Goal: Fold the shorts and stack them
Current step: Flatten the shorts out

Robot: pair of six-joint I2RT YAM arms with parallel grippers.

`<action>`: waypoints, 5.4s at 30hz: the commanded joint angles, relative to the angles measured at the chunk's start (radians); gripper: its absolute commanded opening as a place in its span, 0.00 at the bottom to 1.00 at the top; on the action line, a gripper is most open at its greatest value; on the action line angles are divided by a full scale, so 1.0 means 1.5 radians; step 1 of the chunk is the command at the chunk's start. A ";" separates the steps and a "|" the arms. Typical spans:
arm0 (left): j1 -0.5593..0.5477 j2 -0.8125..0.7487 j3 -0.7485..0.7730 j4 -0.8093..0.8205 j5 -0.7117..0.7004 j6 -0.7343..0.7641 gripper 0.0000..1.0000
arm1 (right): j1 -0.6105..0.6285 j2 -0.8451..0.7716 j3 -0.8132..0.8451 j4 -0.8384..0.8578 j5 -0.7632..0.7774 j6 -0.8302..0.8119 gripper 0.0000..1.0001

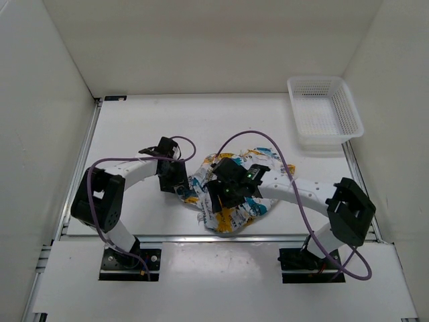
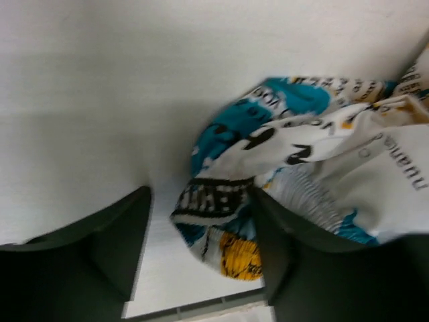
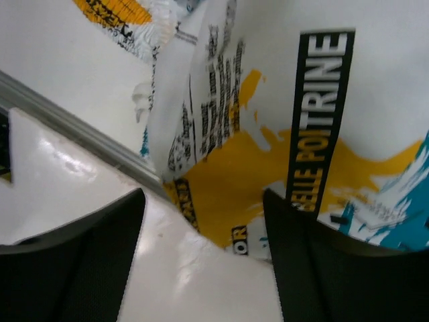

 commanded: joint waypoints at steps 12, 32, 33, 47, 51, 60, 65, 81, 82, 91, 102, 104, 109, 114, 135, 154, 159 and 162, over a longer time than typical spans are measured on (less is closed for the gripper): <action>0.060 -0.057 0.284 -0.066 -0.023 0.027 0.11 | -0.185 0.126 0.334 -0.083 0.089 -0.173 0.00; -0.159 -0.066 0.645 -0.134 -0.008 0.045 0.29 | -0.395 -0.161 0.149 -0.040 0.115 -0.120 0.84; -0.204 -0.031 0.615 -0.134 0.007 0.038 0.49 | -0.432 -0.171 0.118 -0.040 0.115 -0.113 0.86; 0.036 -0.251 0.272 -0.134 -0.071 -0.031 0.69 | -0.471 -0.308 -0.076 -0.020 -0.055 -0.063 0.21; 0.190 -0.301 0.127 -0.134 -0.044 -0.059 0.99 | -0.390 -0.298 -0.155 0.059 -0.115 0.036 0.44; 0.312 -0.147 0.044 -0.057 0.012 -0.071 1.00 | -0.295 -0.162 -0.277 0.334 -0.258 0.229 0.93; 0.343 -0.064 0.044 -0.031 0.015 -0.065 1.00 | -0.268 -0.065 -0.178 0.314 -0.197 0.198 0.81; 0.368 0.098 0.145 -0.010 0.021 -0.043 0.10 | -0.203 -0.031 -0.031 0.137 -0.022 0.088 0.00; 0.368 0.098 0.145 -0.010 0.037 -0.043 0.10 | -0.203 -0.043 -0.031 0.137 -0.022 0.080 0.00; 0.359 -0.035 0.220 -0.016 0.056 -0.050 0.10 | -0.228 -0.102 0.041 0.051 0.043 -0.009 0.00; 0.345 -0.070 0.624 -0.186 0.119 -0.034 0.10 | -0.364 -0.063 0.436 -0.020 0.054 -0.179 0.00; 0.345 -0.105 0.624 -0.208 0.126 -0.015 0.10 | -0.370 -0.100 0.405 -0.036 0.064 -0.195 0.00; 0.339 -0.252 0.406 -0.232 0.139 0.028 0.10 | -0.370 -0.285 0.158 -0.058 0.070 -0.180 0.00; 0.333 -0.359 0.117 -0.196 0.138 0.053 0.69 | -0.376 -0.459 -0.132 -0.083 0.134 -0.081 0.20; 0.262 -0.174 0.053 -0.132 0.058 0.041 0.81 | -0.376 -0.499 -0.267 -0.123 0.016 0.232 0.74; 0.075 0.061 0.091 -0.091 -0.061 -0.022 0.78 | -0.421 -0.433 -0.359 -0.039 -0.013 0.382 0.60; 0.075 0.067 0.091 -0.091 -0.067 -0.022 0.75 | -0.458 -0.407 -0.359 -0.005 -0.006 0.346 0.36; 0.075 0.074 0.091 -0.085 -0.067 -0.022 0.63 | -0.475 -0.394 -0.353 -0.004 -0.006 0.336 0.14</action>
